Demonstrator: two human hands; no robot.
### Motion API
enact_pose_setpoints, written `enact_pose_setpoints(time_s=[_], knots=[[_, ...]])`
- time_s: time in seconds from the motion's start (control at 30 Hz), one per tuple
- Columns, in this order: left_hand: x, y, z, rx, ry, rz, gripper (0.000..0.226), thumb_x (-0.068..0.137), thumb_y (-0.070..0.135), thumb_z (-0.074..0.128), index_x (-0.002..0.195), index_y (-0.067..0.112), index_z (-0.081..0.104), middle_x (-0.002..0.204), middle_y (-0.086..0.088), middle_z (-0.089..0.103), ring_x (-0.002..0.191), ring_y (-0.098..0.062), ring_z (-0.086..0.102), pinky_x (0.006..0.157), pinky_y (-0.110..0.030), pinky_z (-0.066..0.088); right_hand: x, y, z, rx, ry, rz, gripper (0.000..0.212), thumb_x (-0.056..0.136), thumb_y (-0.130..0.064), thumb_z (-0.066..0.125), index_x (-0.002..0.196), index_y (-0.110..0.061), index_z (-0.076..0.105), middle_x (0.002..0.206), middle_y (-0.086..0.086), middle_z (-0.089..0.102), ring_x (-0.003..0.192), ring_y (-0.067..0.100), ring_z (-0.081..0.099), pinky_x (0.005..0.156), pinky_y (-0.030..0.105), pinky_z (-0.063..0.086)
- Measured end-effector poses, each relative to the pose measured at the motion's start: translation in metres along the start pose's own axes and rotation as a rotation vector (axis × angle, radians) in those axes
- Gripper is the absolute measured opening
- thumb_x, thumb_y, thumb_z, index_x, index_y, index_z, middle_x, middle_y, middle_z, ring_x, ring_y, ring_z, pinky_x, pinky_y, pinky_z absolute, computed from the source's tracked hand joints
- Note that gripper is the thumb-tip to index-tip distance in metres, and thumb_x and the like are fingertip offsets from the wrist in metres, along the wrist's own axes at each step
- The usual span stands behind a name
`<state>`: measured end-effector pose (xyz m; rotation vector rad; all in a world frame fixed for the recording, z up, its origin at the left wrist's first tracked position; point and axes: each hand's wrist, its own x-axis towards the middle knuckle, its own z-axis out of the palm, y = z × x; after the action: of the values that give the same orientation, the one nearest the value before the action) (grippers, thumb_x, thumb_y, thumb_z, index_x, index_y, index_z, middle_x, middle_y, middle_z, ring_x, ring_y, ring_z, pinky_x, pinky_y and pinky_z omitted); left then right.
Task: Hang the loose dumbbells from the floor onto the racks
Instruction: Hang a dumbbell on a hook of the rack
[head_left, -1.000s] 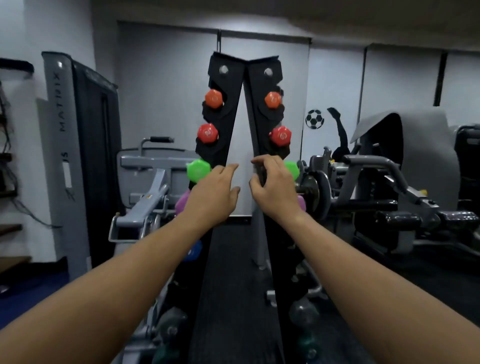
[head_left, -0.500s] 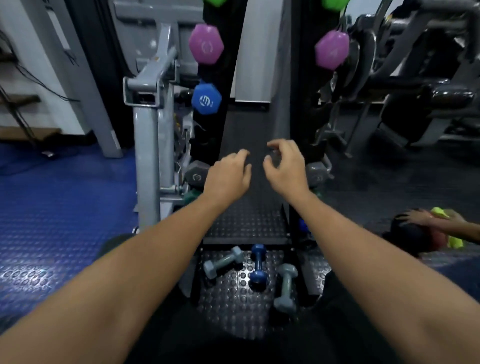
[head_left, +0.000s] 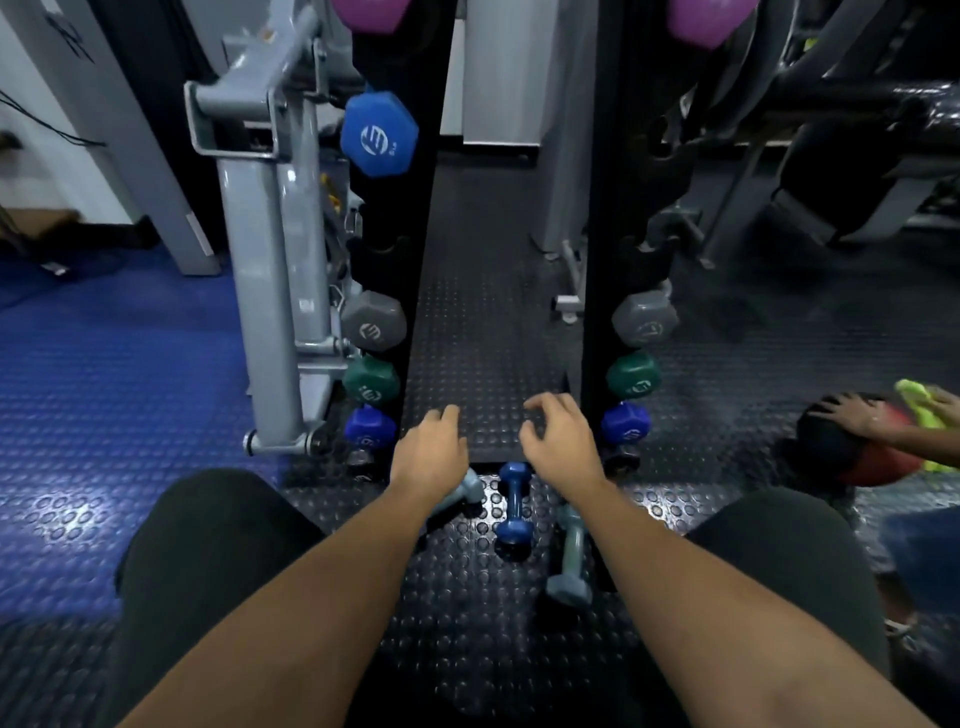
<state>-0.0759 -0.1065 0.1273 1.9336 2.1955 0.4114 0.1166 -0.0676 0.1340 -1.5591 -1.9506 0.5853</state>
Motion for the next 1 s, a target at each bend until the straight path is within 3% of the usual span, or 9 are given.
enact_pose_setpoints(time_s=[0.23,0.4,0.57,0.73,0.8,0.9,1.0], knots=[[0.015,-0.044,0.079,-0.021,-0.357,-0.324,0.057,0.098,0.038,0.059,0.146,0.017,0.037,0.141,-0.017,0.045,0.118,-0.040,0.059,0.091,-0.049,0.052,0.017,0.044,0.076,-0.047,-0.234,0.129,0.039,0.097,-0.030,0.059,0.133,-0.017,0.056,0.131,0.002,0.051,0.107,0.024,0.059,0.093,0.041,0.053],[0.038,-0.074,0.127,-0.027,-0.426,-0.414,0.060,0.101,0.040,0.055,0.152,0.015,0.033,0.142,-0.020,0.040,0.122,-0.042,0.057,0.096,-0.049,0.050,0.046,0.079,0.138,-0.054,-0.342,0.190,0.036,0.097,-0.035,0.060,0.130,-0.022,0.057,0.129,-0.001,0.052,0.108,0.024,0.060,0.091,0.041,0.053],[0.057,-0.099,0.182,-0.102,-0.511,-0.449,0.078,0.102,0.043,0.055,0.164,0.023,0.014,0.150,-0.025,0.033,0.121,-0.047,0.057,0.098,-0.048,0.049,0.065,0.111,0.202,-0.038,-0.431,0.206,0.039,0.094,-0.027,0.062,0.130,-0.012,0.059,0.131,0.012,0.057,0.117,0.032,0.058,0.096,0.040,0.049],[0.074,-0.118,0.223,-0.086,-0.510,-0.582,0.078,0.100,0.044,0.056,0.164,0.028,0.014,0.148,-0.027,0.031,0.122,-0.045,0.055,0.097,-0.044,0.049,0.084,0.135,0.253,0.010,-0.628,0.300,0.058,0.097,-0.031,0.065,0.145,-0.009,0.043,0.140,0.020,0.048,0.126,0.038,0.053,0.104,0.042,0.046],[0.078,-0.128,0.238,-0.077,-0.546,-0.678,0.078,0.099,0.046,0.057,0.163,0.029,0.016,0.148,-0.027,0.031,0.125,-0.044,0.053,0.098,-0.044,0.049,0.089,0.142,0.270,0.021,-0.690,0.363,0.069,0.097,-0.032,0.065,0.155,-0.011,0.033,0.148,0.022,0.043,0.134,0.039,0.049,0.109,0.042,0.043],[0.078,-0.145,0.254,-0.103,-0.681,-0.755,0.093,0.094,0.054,0.063,0.164,0.027,0.008,0.147,-0.024,0.047,0.129,-0.041,0.054,0.099,-0.044,0.050,0.096,0.152,0.290,0.057,-0.729,0.435,0.077,0.093,-0.033,0.066,0.159,-0.020,0.028,0.152,0.022,0.042,0.138,0.037,0.045,0.114,0.040,0.040],[0.076,-0.152,0.263,-0.230,-0.692,-0.772,0.101,0.094,0.042,0.071,0.165,0.028,0.000,0.145,-0.019,0.056,0.124,-0.037,0.062,0.091,-0.038,0.051,0.101,0.159,0.305,0.079,-0.780,0.487,0.081,0.084,-0.036,0.066,0.157,-0.036,0.029,0.152,0.021,0.040,0.134,0.038,0.048,0.114,0.045,0.042]])
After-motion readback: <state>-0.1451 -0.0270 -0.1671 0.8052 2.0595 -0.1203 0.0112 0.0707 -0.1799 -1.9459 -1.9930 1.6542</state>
